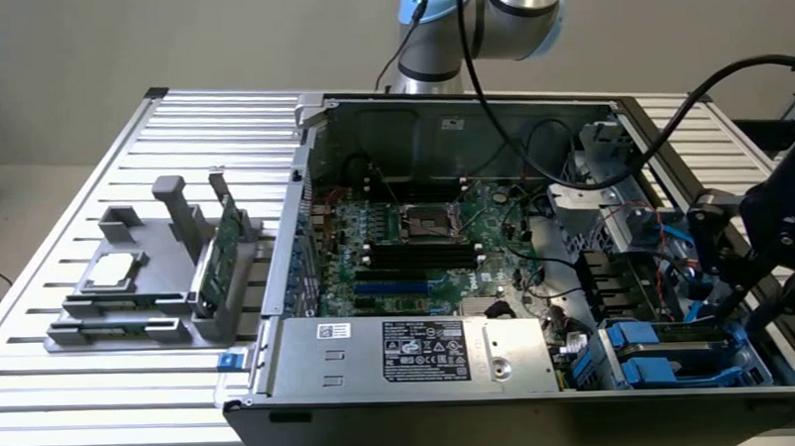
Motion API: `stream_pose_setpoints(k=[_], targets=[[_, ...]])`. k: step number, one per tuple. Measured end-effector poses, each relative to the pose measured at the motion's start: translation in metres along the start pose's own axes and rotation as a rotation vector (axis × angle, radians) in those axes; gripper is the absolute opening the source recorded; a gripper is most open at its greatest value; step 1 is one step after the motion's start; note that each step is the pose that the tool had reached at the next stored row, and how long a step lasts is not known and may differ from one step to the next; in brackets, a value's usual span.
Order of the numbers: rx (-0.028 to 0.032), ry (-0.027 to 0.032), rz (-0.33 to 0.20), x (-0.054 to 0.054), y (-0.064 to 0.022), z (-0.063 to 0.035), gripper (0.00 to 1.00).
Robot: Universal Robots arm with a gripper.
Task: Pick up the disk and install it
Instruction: 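Insert the first disk wire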
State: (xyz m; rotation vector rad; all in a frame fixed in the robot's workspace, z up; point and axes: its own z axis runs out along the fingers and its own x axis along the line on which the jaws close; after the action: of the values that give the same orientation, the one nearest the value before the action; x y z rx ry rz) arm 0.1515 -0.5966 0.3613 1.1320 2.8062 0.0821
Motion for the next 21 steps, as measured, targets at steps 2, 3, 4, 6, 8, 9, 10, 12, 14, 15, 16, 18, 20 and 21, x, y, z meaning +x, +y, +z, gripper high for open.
stream_pose_setpoints(k=[2,3,4,6,8,9,10,12,14,15,16,18,20,21], targets=[[0.0031,-0.0034,0.036,0.0000,0.0000,0.0003,0.28],[0.0046,-0.0051,0.053,0.0000,0.0000,0.0004,0.28],[0.0062,-0.0068,0.072,0.0000,0.0000,0.0005,0.28],[0.0092,-0.0100,0.107,0.0001,-0.0001,0.0008,0.28],[0.0116,-0.0126,0.140,0.0001,-0.0002,0.0013,0.28],[0.0114,-0.0124,0.155,0.0002,-0.0002,0.0014,0.28],[0.0093,-0.0100,0.168,0.0002,-0.0002,0.0017,0.28],[0.0025,-0.0022,0.195,0.0003,-0.0002,0.0025,0.28],[-0.0044,0.0057,0.221,0.0003,-0.0003,0.0033,0.28],[-0.0078,0.0095,0.234,0.0003,-0.0003,0.0036,0.28],[-0.0112,0.0134,0.247,0.0003,-0.0003,0.0040,0.28],[-0.0172,0.0201,0.273,0.0004,-0.0004,0.0048,0.28],[-0.0212,0.0243,0.300,0.0005,-0.0005,0.0056,0.28],[-0.0222,0.0252,0.313,0.0006,-0.0005,0.0060,0.28]])
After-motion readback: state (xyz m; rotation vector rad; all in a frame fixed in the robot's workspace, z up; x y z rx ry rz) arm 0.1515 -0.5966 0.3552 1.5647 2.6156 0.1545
